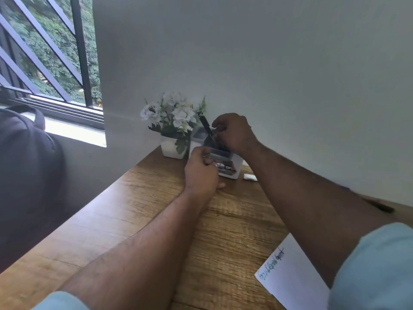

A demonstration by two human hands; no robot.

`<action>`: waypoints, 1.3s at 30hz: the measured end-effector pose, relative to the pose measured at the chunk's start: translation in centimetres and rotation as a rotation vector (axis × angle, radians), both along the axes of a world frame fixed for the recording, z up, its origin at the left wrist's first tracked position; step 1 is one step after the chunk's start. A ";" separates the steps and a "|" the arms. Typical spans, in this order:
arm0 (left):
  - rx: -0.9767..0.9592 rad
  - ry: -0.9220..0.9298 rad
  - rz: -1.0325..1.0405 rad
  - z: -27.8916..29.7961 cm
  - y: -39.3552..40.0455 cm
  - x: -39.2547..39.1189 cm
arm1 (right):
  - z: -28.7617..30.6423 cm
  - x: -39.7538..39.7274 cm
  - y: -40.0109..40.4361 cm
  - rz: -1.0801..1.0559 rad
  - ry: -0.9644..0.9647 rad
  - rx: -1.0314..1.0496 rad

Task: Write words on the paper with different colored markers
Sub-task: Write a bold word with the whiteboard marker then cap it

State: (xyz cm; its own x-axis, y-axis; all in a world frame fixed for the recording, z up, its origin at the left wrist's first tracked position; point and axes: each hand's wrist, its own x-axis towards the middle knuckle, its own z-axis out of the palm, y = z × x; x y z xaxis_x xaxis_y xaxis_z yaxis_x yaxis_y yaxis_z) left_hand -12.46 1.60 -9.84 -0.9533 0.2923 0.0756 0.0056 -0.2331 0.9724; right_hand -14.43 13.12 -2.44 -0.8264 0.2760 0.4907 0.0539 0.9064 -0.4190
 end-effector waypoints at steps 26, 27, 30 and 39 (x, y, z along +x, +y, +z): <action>-0.648 0.957 -0.246 -0.3 0.8 2.4 | -3.5 10.7 7.7 -0.244 -0.635 0.618; -0.634 0.957 -0.222 -0.3 0.8 2.3 | -3.2 10.8 7.7 -0.250 -0.586 0.581; -0.568 0.923 -0.165 -0.1 0.5 2.4 | -1.7 12.9 7.6 -0.258 -0.245 0.268; -0.292 0.784 -0.435 2.2 -0.2 9.7 | -2.4 23.7 -0.1 0.143 0.138 -0.979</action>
State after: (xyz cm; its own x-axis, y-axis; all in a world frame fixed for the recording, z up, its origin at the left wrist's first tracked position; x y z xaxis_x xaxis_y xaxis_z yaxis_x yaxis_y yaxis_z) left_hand -2.77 1.43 -7.60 -0.4646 0.7190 0.5169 0.6526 -0.1165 0.7487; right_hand 9.25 13.02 -4.83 -0.8361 0.5131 0.1944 -0.1343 0.1521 -0.9792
